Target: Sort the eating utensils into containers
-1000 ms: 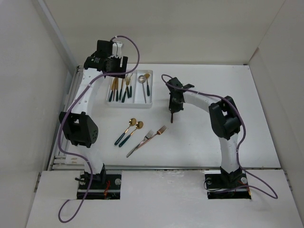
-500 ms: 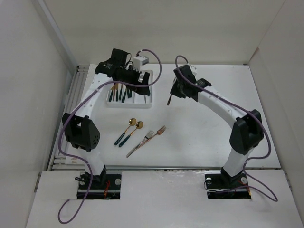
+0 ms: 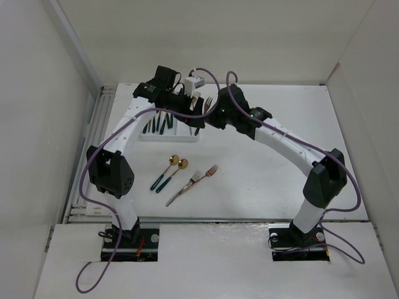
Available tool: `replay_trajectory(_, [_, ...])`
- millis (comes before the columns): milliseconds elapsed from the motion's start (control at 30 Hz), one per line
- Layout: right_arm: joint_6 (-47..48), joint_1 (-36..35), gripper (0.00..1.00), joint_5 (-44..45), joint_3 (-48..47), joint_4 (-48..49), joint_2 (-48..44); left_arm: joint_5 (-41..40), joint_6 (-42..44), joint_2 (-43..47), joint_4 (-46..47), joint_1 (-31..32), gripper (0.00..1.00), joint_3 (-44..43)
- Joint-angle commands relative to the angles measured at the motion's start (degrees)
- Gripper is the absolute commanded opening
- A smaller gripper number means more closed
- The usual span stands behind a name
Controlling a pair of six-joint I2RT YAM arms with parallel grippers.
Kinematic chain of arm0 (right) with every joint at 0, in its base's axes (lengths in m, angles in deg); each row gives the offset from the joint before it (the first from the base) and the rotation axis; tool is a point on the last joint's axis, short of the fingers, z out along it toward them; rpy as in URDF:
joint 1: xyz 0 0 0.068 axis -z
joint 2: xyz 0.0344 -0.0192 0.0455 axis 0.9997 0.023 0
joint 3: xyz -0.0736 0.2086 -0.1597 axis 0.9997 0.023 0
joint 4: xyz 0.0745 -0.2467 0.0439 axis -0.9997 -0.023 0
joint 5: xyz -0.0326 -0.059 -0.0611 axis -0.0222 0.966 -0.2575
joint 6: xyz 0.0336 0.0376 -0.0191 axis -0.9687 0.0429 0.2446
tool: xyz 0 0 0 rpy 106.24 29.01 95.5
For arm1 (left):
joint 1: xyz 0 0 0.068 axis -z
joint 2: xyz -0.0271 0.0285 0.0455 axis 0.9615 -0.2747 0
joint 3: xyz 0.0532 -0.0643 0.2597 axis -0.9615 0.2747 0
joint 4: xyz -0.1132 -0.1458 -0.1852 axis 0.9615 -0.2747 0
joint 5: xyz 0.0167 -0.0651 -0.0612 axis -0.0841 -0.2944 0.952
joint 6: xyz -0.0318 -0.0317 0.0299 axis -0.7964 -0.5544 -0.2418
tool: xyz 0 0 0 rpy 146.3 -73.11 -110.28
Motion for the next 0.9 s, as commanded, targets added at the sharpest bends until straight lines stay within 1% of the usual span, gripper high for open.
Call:
replay_trajectory(0, [-2.2, -1.2, 0.00, -1.7, -1.7, 4.6, -0.8, 1.2, -0.2, -1.4, 0.2, 0.0, 0.66, 1.4])
replay_trajectory(133, [-2.8, -1.2, 0.00, -2.2, -1.7, 5.1, -0.8, 1.2, 0.4, -2.7, -0.4, 0.0, 0.50, 1.4])
replay_trajectory(167, [-2.8, -1.2, 0.00, -2.7, -1.7, 5.2, -0.8, 1.2, 0.4, -3.2, -0.4, 0.0, 0.38, 0.7])
replay_trajectory(200, [-2.8, -1.2, 0.00, -2.7, -1.7, 5.8, -0.8, 1.2, 0.4, -3.2, -1.0, 0.0, 0.30, 0.2])
replay_trajectory(267, [-2.8, -1.2, 0.00, -3.5, -1.7, 6.5, -0.8, 0.4, 0.4, -3.7, -1.0, 0.0, 0.11, -0.3])
replay_trajectory(300, [-2.8, -1.2, 0.00, -4.3, -1.7, 6.5, -0.2, -0.4, -0.2, -4.3, -1.0, 0.0, 0.00, -0.3])
replay_trajectory(367, [-2.8, -1.2, 0.00, -5.6, -1.7, 8.0, 0.5, -1.0, -0.9, -4.9, -1.0, 0.0, 0.00, -1.0])
replay_trajectory(400, [-2.8, -1.2, 0.04, -7.4, -1.7, 8.0, 1.4, -1.0, -1.4, -5.6, -1.0, -0.8, 0.00, -1.5])
replay_trajectory(467, [-2.8, 0.3, 0.23, -8.0, -1.7, 8.0, 2.1, -3.0, -2.6, -6.5, -0.3, -2.1, 0.00, -2.0])
replay_trajectory(500, [-2.2, 0.3, 0.42, -8.5, -1.7, 7.4, 2.1, -5.2, -3.5, -7.7, 0.8, -3.0, 0.00, -2.0])
replay_trajectory(567, [-0.4, 1.6, 0.51, -7.5, -1.0, 6.5, 1.6, -7.9, -6.3, -9.3, 3.1, -6.2, 0.00, -3.2])
replay_trajectory(667, [1.4, 2.2, 0.57, -4.4, 1.1, 5.2, -0.8, -10.2, -9.0, -14.2, 4.6, -10.9, 0.00, -5.8])
replay_trajectory(733, [3.2, 2.2, 0.57, -2.8, 1.6, 4.6, -2.6, -11.7, -9.7, -17.7, 6.7, -12.8, 0.00, -7.2])
replay_trajectory(867, [6.0, 2.7, 0.57, -0.3, 2.4, 2.8, -3.2, -15.8, -11.7, -22.9, 10.2, -13.3, 0.00, -10.2])
